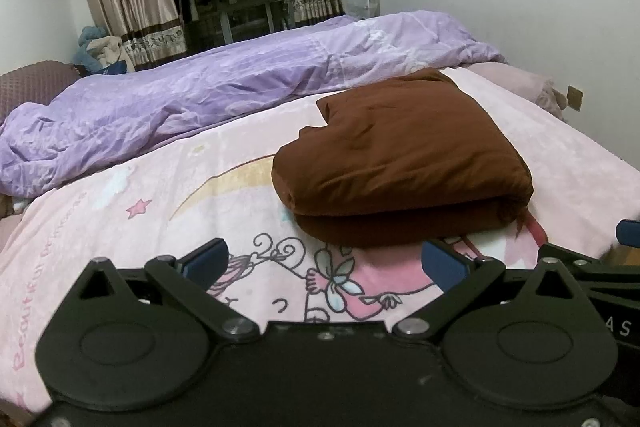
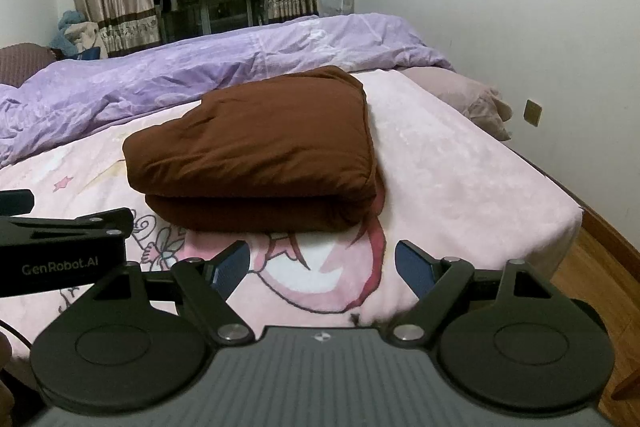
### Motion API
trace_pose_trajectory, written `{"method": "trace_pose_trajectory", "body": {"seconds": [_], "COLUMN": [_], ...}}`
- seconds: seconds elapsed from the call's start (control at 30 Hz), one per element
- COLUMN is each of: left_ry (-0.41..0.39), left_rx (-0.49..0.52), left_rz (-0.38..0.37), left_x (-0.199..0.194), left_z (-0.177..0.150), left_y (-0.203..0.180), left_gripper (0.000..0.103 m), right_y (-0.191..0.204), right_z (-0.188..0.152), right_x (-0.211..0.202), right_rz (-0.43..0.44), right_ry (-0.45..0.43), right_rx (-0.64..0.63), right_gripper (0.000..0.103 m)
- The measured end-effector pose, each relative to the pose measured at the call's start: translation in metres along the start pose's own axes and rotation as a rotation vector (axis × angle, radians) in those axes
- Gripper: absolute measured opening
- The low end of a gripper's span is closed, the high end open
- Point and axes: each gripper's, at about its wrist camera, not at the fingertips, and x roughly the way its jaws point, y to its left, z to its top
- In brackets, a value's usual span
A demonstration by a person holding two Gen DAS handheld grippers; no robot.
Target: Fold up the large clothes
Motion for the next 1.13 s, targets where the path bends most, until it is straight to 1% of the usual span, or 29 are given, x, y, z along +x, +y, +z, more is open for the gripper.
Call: {"method": "trace_pose_trajectory", "body": {"seconds": [0.43,0.63,1.0,1.07,1.13], "left_ry": [0.001,0.010,0.013,0.002,-0.020], "left_rx": [-0.002,-0.042,-0.022,-0.019,-0.047], "left_rz": [-0.001,-0.043,-0.024,-0.016,-0.013], "left_x": [-0.0002,0.0017,0.0020,0.0007,-0.0010], "left_z": [0.0009,0.0015,0.0008,0.0004,-0.0004], "left_y": [-0.0008,0.0024,-0.0029,-0.0036,-0.0002], "left_gripper": [0.103,0.103,0.103,0.103,0.103], "right_y": [0.0010,0.0002,0.0006,0.0010,0.0011], "right_z": [0.0002,0.0013,0.0012,0.0005,0.0001], "right_x": [-0.0012,-0.0018,-0.0033,-0.0037,-0.0039], "right_rz": [-0.001,-0.002,-0.007,-0.006,-0.005], "right_ry": [-0.003,-0.004,-0.004,-0.004,-0.003], "right_rx": [0.000,0.001,-0.003,-0.001,-0.002], "right_gripper": [0.097,0.097,0.097,0.097,0.097]}}
